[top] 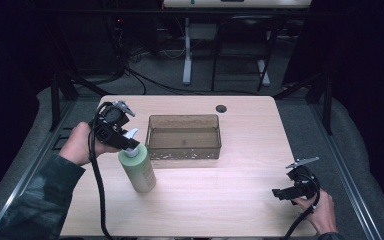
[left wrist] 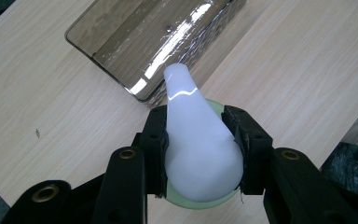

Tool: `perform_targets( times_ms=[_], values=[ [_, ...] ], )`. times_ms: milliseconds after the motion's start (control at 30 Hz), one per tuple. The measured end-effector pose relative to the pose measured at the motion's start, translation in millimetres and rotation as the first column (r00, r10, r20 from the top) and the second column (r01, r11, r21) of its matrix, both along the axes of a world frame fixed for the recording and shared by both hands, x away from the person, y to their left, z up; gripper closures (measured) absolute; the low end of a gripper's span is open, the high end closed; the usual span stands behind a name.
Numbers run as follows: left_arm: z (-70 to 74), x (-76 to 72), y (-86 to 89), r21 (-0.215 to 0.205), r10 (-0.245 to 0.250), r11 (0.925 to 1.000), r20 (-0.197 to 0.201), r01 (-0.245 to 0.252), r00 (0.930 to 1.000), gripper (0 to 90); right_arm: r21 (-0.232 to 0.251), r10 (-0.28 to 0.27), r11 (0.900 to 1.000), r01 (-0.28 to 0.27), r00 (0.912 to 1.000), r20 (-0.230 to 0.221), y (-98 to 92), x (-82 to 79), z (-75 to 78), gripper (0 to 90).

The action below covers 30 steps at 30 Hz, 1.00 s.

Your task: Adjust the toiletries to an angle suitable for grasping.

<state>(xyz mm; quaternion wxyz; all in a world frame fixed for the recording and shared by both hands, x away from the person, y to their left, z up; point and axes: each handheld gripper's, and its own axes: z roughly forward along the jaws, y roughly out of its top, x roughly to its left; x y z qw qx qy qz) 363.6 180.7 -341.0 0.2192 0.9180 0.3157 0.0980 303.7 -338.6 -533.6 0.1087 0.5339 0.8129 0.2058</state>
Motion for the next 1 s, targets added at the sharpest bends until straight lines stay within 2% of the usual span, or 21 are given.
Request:
perform_targets(
  times_ms=[233,500,667,1000],
  values=[
    [2.3,4.6,-0.2,0.022,-0.022,0.9995,-0.024,0.022,0.9995,62.3,-0.007,0.002,1.0,-0.002,1.0,0.001,0.8,-0.2,0.0,4.6],
    [5.0,8.4,-0.8,0.066,-0.038,0.997,-0.045,0.041,0.9983,62.5,-0.004,0.004,1.0,-0.004,1.0,-0.001,0.7,0.4,-0.9,5.0],
    [6.6,8.9,-1.8,0.078,-0.04,0.996,-0.043,0.043,0.9983,62.6,-0.008,0.004,1.0,-0.004,1.0,0.0,-0.2,-0.3,-0.3,5.1],
    [18.8,9.8,-3.7,0.085,-0.055,0.9947,-0.028,0.058,0.9981,62.5,-0.014,0.008,1.0,-0.008,1.0,0.005,-0.8,0.1,-0.3,5.3]
  ],
)
